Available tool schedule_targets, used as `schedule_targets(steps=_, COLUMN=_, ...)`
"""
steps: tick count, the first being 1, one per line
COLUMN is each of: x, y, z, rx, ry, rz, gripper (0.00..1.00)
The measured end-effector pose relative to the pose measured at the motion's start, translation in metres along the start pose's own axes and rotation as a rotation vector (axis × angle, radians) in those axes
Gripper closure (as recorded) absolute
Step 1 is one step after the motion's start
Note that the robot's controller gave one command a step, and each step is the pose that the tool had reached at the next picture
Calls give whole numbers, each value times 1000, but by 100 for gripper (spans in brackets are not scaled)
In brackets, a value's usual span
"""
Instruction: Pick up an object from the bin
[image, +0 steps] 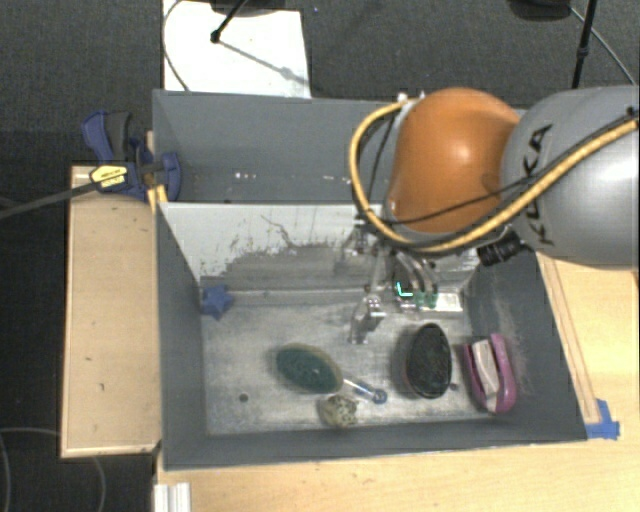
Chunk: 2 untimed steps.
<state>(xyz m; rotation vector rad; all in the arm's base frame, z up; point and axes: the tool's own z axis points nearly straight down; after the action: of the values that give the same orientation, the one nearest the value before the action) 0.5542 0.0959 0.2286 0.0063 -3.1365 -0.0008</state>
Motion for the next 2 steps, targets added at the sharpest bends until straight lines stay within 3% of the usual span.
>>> schedule_targets(steps=1, x=31, y=47, z=155, rx=-1, ry=0, rz=-180, gripper=0)
schedule_targets(steps=2, x=27, y=47, z=151, rx=-2, ry=-9, rz=-174, gripper=100)
